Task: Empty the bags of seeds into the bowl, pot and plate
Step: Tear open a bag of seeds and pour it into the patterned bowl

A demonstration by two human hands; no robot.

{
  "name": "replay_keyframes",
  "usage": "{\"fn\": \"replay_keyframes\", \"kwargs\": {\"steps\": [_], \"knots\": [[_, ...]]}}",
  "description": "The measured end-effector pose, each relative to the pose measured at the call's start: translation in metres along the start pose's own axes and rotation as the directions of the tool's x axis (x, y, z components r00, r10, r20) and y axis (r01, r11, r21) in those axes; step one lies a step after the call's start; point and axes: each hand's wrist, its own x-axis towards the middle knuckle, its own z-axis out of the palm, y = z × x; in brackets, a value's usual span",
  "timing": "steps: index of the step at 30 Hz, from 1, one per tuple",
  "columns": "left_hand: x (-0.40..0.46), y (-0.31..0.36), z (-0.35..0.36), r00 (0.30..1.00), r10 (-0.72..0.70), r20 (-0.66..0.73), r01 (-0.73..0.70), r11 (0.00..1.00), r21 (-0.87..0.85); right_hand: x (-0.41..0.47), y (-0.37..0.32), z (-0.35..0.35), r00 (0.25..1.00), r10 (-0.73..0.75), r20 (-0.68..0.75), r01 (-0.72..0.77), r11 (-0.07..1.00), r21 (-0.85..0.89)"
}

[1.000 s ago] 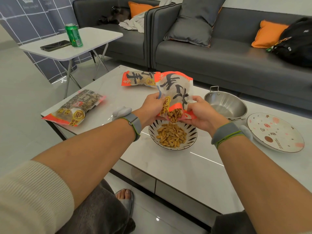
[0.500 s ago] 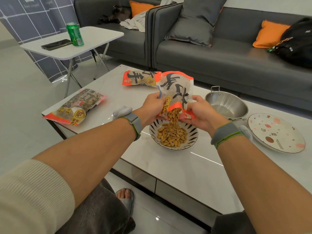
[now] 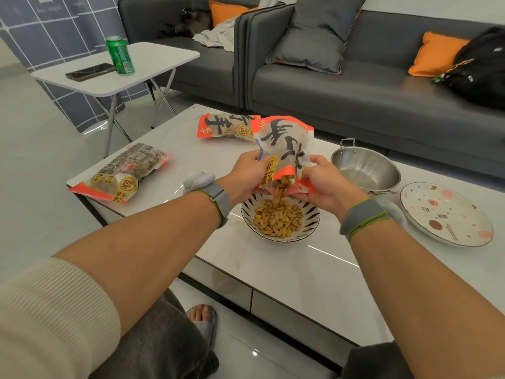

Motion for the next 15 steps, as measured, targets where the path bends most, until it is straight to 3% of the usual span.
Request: {"fn": "replay_keyframes", "kwargs": {"steps": [15], "knots": [[-0.0012, 0.0018, -0.0006, 1.000, 0.001, 0.012, -0.001, 1.000, -0.003, -0.0007, -0.0016, -0.0013, 1.000, 0.006, -0.008, -0.006, 1.000, 0.015]]}}
